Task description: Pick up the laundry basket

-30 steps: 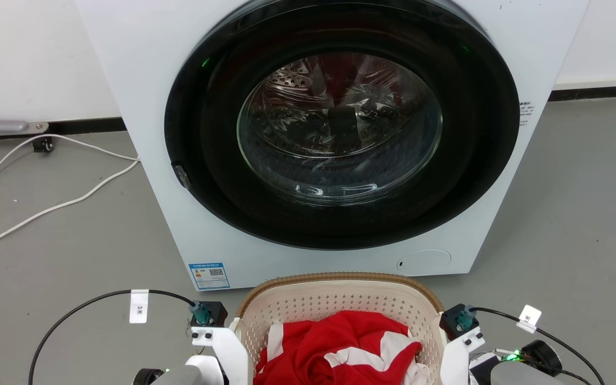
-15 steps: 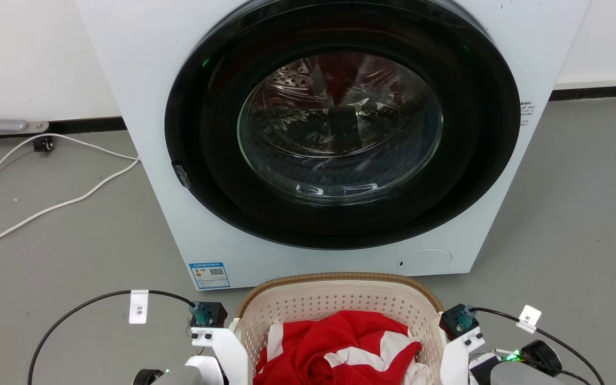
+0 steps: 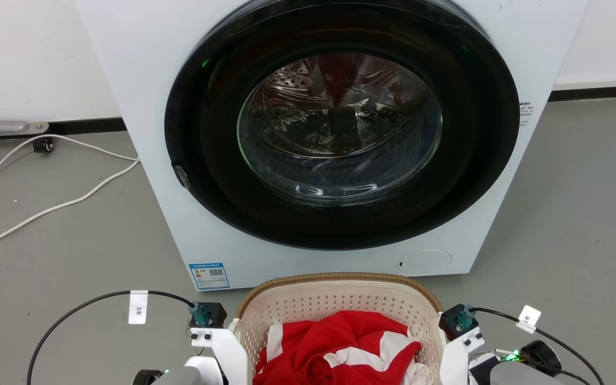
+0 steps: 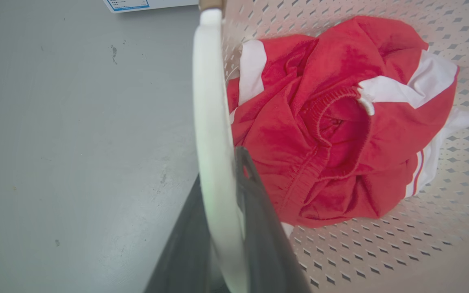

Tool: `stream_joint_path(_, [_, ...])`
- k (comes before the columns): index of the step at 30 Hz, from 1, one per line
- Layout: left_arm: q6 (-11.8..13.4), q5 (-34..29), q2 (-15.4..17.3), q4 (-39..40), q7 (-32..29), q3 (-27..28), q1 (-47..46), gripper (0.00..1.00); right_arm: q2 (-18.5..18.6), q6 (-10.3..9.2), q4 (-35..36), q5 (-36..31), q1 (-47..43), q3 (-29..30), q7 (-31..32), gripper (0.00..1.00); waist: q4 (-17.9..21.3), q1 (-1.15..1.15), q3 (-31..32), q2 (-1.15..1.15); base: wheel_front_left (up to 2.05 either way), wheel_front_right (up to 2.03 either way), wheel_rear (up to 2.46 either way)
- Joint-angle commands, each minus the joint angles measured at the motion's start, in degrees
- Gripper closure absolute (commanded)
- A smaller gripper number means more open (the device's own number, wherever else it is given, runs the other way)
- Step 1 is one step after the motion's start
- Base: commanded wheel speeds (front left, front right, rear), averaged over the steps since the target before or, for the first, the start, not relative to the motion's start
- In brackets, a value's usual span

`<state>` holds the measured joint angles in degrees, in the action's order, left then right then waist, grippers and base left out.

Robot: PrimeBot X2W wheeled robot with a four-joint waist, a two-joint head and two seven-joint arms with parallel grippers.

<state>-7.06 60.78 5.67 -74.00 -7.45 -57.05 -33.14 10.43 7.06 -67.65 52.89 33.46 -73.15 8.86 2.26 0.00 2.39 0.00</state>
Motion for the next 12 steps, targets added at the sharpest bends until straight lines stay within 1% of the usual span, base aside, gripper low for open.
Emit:
stream_joint_path(1, [-0.71, 0.35, -0.63, 0.66, 0.46, -0.19, -1.21, 1.0, -1.11, 0.79, 0.47, -0.37, -0.3, -0.5, -0.03, 1.0, 0.02, 0.0, -0.02, 0.0, 0.0, 0.0, 0.0])
stream_joint_path(12, [-0.72, 0.86, -0.47, 0.61, 0.58, -0.73, -1.36, 1.0, -1.13, 0.79, 0.38, -0.55, -0.27, -0.49, -0.33, 1.0, 0.11, 0.0, 0.0, 0.0, 0.0, 0.0, 0.0])
